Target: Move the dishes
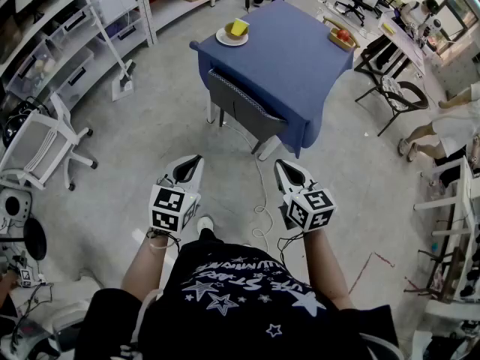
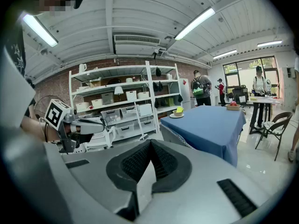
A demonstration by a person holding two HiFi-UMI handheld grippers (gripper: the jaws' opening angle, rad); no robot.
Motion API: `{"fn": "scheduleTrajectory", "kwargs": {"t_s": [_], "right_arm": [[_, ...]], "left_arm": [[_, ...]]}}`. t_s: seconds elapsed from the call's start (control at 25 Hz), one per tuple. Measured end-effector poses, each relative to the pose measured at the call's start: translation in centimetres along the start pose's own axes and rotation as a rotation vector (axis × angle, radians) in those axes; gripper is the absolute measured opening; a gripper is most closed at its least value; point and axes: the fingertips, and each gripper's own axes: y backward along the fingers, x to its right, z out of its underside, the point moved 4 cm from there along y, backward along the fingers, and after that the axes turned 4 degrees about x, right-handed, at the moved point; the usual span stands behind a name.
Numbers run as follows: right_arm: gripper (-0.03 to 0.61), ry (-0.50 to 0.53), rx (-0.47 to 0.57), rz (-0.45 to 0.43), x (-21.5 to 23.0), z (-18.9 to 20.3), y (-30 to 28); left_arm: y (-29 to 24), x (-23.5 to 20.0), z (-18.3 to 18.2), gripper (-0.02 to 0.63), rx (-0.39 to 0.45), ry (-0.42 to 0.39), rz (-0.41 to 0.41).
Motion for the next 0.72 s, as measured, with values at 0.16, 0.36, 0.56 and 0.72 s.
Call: {"fn": "scheduleTrajectory", "kwargs": {"t_s": [0.16, 0.36, 0.56, 0.72], "right_arm": [[0.000, 0.005, 0.019, -0.005, 0.3, -1.2, -1.4], [0.000, 0.000, 0.016, -0.023, -0.3, -1.3, -2.9], [0.000, 0.004, -0.011, -0.019, -0.9, -1.0, -5.1], [0.002, -0.042, -0.021, 0.021, -0.8, -1.4, -7.0]], "left_arm": [[-0.7, -1.3, -1.1, 0.020, 0.021, -0.005, -0.007], [-1.1, -1.9, -0.9, 0.020, 0.020, 0.003, -0.005], [-0.8, -3.4, 1.0, 0.020, -0.009, 0.052, -0.012], [-0.2, -6.2, 1.1, 0.020, -0.014, 0.040, -0.020]]}}
